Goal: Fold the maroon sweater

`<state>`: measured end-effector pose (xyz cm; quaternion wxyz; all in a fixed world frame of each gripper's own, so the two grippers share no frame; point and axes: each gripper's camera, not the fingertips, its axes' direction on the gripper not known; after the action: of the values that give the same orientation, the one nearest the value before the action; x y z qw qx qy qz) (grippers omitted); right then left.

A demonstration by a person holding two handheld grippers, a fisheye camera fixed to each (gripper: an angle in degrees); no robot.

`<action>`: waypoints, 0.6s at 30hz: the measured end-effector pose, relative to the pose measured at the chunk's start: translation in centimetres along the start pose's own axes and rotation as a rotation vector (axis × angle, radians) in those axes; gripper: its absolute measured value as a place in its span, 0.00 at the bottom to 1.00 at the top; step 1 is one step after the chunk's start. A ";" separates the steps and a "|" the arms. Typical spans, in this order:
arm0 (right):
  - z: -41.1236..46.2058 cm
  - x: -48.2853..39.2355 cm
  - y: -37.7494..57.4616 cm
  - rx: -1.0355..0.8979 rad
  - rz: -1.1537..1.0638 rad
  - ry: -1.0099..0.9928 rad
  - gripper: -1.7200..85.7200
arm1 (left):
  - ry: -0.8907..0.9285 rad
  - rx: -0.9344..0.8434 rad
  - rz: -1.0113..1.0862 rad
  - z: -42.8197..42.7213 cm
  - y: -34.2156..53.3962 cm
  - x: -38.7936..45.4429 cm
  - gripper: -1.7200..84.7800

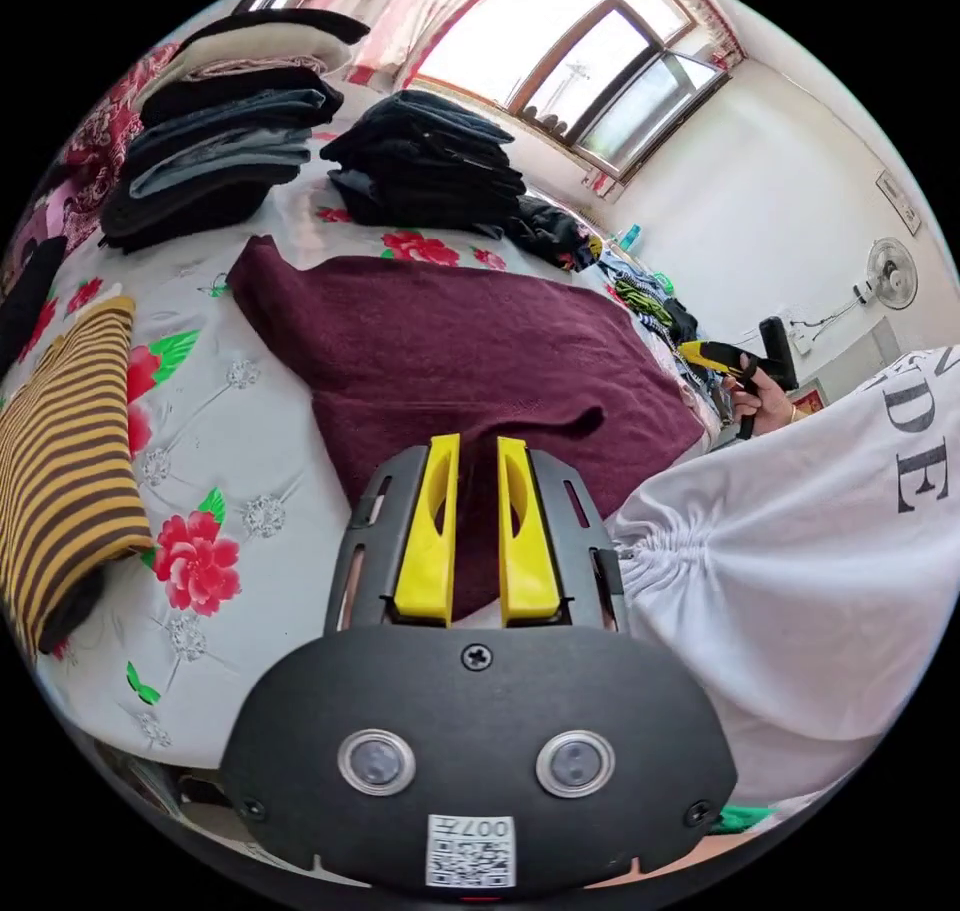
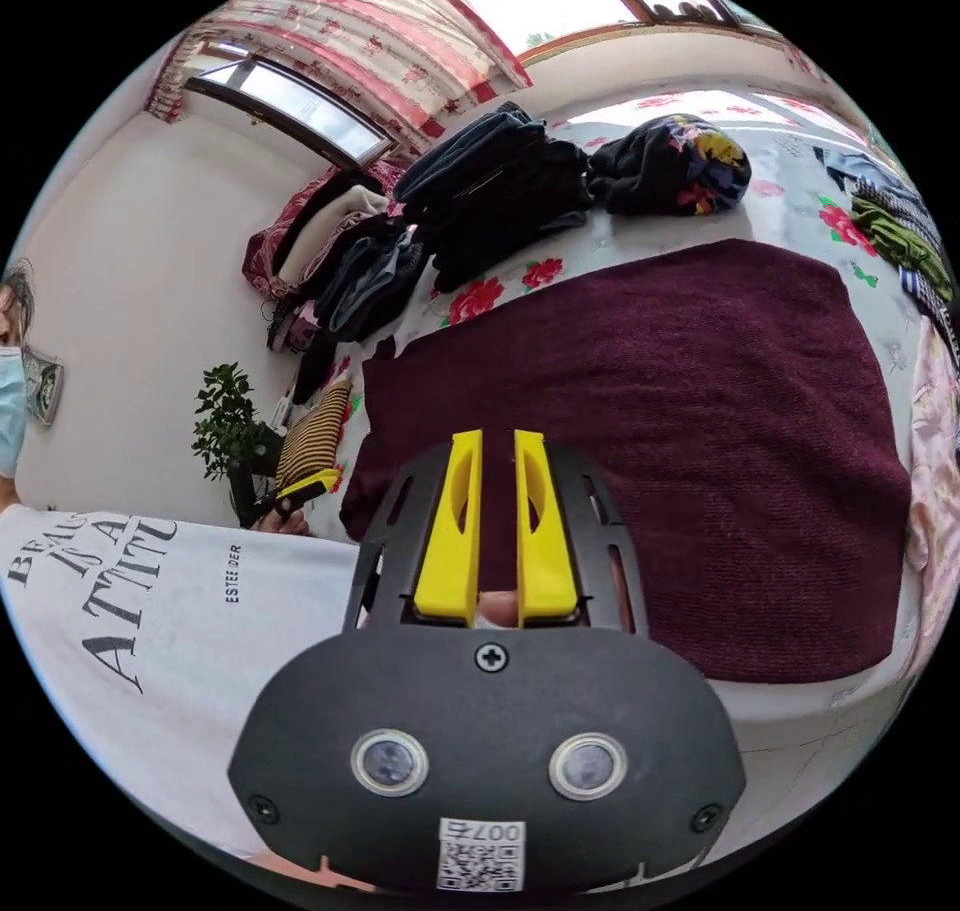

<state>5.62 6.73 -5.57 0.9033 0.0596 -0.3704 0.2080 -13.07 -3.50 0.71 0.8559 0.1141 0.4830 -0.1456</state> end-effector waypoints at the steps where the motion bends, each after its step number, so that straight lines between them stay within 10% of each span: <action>1: 1.8 -0.7 -0.8 -0.051 -0.030 -0.021 0.07 | 0.024 0.009 -0.043 -0.2 0.5 -0.9 0.10; 18: 23.1 -10.8 -3.9 -0.695 -0.554 -0.011 0.08 | -0.037 0.256 -0.543 -1.9 -8.7 -20.8 0.12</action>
<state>-14.56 -6.48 3.73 0.8894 -0.1495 -0.3931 -0.1791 -27.88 -8.12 17.17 0.7729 0.0853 0.4579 -0.4309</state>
